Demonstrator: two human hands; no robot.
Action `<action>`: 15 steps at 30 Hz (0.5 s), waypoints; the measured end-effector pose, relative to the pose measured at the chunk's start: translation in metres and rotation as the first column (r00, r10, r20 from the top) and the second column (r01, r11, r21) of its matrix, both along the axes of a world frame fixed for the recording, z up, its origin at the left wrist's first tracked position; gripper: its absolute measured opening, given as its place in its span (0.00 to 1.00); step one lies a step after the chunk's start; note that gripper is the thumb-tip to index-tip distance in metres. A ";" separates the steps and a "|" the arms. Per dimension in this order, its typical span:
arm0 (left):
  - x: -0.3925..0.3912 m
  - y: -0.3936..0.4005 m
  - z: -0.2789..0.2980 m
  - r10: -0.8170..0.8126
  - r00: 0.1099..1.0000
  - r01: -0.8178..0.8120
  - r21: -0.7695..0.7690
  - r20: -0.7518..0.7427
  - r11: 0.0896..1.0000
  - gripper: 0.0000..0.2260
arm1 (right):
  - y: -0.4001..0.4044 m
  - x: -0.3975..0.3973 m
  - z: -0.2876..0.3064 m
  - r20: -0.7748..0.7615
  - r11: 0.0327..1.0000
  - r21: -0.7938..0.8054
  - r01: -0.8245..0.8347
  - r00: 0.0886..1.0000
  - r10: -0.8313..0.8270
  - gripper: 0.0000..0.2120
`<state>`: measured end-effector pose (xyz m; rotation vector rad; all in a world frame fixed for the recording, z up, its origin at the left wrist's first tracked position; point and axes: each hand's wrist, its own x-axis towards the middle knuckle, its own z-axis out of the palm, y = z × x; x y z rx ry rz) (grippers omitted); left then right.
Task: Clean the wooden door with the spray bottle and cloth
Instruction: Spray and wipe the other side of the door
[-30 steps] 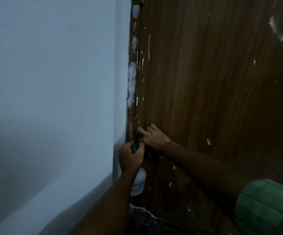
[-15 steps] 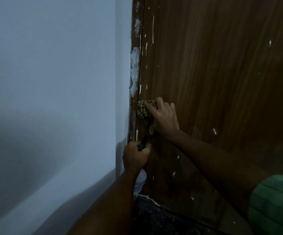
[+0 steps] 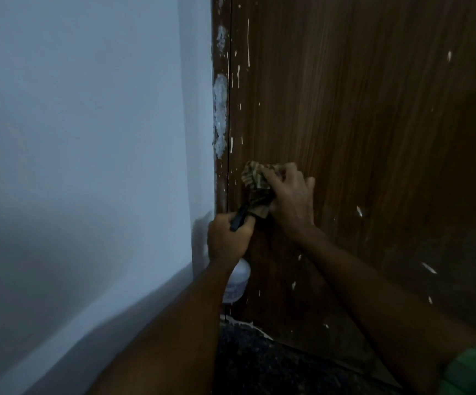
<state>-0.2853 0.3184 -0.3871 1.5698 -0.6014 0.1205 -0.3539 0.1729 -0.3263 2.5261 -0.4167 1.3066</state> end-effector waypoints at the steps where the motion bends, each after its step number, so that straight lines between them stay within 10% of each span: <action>1: -0.001 -0.004 0.009 -0.012 1.000 0.012 0.004 0.018 1.000 0.15 | -0.001 -0.002 -0.002 -0.008 1.000 -0.014 0.025 1.000 -0.025 0.36; 7: -0.020 -0.020 0.003 -0.080 0.997 0.079 0.021 0.017 0.997 0.14 | -0.020 -0.040 -0.093 -0.469 0.984 -0.178 -0.001 0.879 -0.084 0.35; 12: -0.020 -0.028 0.002 -0.099 0.995 0.099 0.025 0.008 0.995 0.21 | -0.020 -0.045 -0.020 -0.004 0.992 -0.051 0.112 0.994 -0.112 0.31; 15: -0.023 -0.033 0.003 -0.085 0.996 0.084 0.047 0.025 0.995 0.20 | -0.029 -0.060 -0.028 -0.027 0.990 -0.090 0.110 0.993 -0.113 0.34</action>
